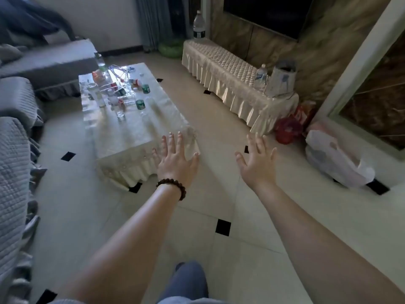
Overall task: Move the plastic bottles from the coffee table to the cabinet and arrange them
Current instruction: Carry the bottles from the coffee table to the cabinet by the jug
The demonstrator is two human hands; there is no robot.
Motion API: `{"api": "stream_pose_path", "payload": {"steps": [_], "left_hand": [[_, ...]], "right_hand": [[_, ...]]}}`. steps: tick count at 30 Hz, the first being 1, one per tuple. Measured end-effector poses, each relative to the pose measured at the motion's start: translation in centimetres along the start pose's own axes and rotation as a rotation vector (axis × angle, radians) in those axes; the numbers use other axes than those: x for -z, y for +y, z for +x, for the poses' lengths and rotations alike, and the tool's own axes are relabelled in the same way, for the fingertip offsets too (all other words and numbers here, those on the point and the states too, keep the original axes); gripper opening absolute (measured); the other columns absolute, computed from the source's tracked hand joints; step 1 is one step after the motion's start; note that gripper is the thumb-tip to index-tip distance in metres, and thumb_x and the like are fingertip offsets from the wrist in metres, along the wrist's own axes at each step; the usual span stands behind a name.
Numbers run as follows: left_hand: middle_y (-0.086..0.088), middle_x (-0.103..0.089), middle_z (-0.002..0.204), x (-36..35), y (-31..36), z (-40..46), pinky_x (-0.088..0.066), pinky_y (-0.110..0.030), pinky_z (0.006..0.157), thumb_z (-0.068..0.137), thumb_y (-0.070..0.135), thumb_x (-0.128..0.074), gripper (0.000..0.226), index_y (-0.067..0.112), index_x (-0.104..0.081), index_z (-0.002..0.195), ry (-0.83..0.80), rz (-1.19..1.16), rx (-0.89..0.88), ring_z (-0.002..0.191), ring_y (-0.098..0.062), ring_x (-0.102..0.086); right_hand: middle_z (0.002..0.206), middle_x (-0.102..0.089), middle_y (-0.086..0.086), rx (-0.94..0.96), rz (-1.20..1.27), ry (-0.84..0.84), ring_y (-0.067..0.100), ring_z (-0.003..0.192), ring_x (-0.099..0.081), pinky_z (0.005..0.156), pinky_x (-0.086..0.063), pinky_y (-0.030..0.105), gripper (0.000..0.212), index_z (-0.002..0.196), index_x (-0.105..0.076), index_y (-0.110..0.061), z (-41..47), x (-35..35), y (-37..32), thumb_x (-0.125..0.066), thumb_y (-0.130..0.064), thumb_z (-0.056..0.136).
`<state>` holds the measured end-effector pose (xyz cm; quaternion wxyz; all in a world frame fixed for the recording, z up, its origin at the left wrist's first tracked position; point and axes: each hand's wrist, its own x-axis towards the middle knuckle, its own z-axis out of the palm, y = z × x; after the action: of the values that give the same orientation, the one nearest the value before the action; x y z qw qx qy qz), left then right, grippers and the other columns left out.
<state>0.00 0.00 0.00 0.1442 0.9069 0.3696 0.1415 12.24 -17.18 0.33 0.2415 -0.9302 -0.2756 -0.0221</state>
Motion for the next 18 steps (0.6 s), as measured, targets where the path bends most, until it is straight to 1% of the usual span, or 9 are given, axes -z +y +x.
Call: {"api": "stream_pose_path", "payload": {"steps": [2, 5, 9, 13, 18], "left_hand": [[0.004, 0.005, 0.159, -0.9, 0.5, 1.5, 0.013, -0.045, 0.115, 0.09, 0.058, -0.026, 0.072, 0.03, 0.002, 0.15, -0.015, 0.028, 0.004, 0.144, -0.013, 0.016], [0.003, 0.007, 0.159, -2.9, 1.1, 4.6, 0.013, -0.047, 0.115, 0.09, 0.057, -0.026, 0.072, 0.029, 0.003, 0.15, -0.045, 0.042, 0.008, 0.144, -0.014, 0.017], [0.003, 0.006, 0.159, -6.1, 1.6, 10.8, 0.014, -0.046, 0.115, 0.09, 0.058, -0.025, 0.072, 0.029, 0.004, 0.15, -0.046, 0.055, 0.02, 0.144, -0.015, 0.017], [0.004, 0.005, 0.159, -8.5, 2.5, 19.1, 0.015, -0.046, 0.114, 0.09, 0.057, -0.026, 0.071, 0.029, 0.001, 0.15, -0.068, 0.052, 0.051, 0.144, -0.014, 0.017], [0.003, 0.006, 0.159, -9.0, 3.9, 30.9, 0.013, -0.046, 0.115, 0.091, 0.057, -0.026, 0.07, 0.029, 0.002, 0.15, -0.071, 0.061, 0.099, 0.144, -0.015, 0.016]], "right_hand": [[0.16, -0.005, 0.005, -0.008, -0.022, 0.004, 0.019, 0.147, 0.005, 0.116, 0.008, 0.042, 0.064, 0.15, -0.019, -0.019, 1.6, -0.4, 0.7, -0.036, -0.047, 0.096], [0.16, -0.004, 0.005, -0.012, -0.032, -0.013, 0.019, 0.147, 0.005, 0.116, 0.007, 0.044, 0.064, 0.15, -0.019, -0.018, 4.8, -2.0, 2.2, -0.036, -0.047, 0.096], [0.16, -0.004, 0.005, -0.026, -0.049, -0.039, 0.018, 0.147, 0.006, 0.116, 0.007, 0.044, 0.063, 0.15, -0.019, -0.019, 10.5, -4.8, 3.9, -0.035, -0.047, 0.096], [0.16, -0.007, 0.004, -0.034, -0.071, -0.066, 0.019, 0.147, 0.005, 0.116, 0.005, 0.044, 0.062, 0.15, -0.021, -0.02, 18.6, -7.0, 4.9, -0.037, -0.046, 0.096], [0.16, -0.008, 0.005, -0.045, -0.093, -0.061, 0.018, 0.147, 0.003, 0.116, 0.004, 0.045, 0.061, 0.149, -0.023, -0.02, 31.5, -6.9, 4.9, -0.038, -0.046, 0.096]]}}
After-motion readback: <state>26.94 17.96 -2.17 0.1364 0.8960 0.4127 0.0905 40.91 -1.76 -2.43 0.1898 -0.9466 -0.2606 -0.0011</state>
